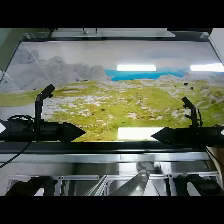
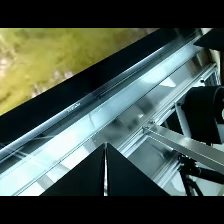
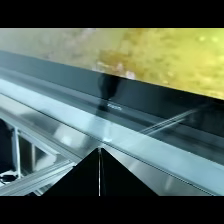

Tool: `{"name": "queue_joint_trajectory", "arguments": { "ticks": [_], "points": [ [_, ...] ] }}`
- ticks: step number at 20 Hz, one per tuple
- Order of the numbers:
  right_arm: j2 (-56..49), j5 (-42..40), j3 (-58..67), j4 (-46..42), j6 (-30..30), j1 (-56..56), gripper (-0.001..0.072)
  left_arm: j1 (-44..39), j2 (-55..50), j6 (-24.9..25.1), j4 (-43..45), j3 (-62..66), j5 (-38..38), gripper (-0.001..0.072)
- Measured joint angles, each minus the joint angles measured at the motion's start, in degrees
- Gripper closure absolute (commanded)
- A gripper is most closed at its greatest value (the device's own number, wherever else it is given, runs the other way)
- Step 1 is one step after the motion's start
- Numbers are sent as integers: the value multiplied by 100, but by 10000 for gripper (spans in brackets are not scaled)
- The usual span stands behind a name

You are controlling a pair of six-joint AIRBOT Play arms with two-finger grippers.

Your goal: Fold the shirts.

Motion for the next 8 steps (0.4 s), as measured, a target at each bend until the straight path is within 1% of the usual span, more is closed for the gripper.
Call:
{"name": "queue_joint_trajectory", "arguments": {
  "ticks": [3, 8],
  "points": [
    [81, -66, -116, 258, 22, 81, 696, 238, 205, -42, -4, -129, 48, 688],
    [116, -107, -170, 409, 24, 118, 696, 713, 501, -83, -7, -192, 46, 688]
  ]
}}
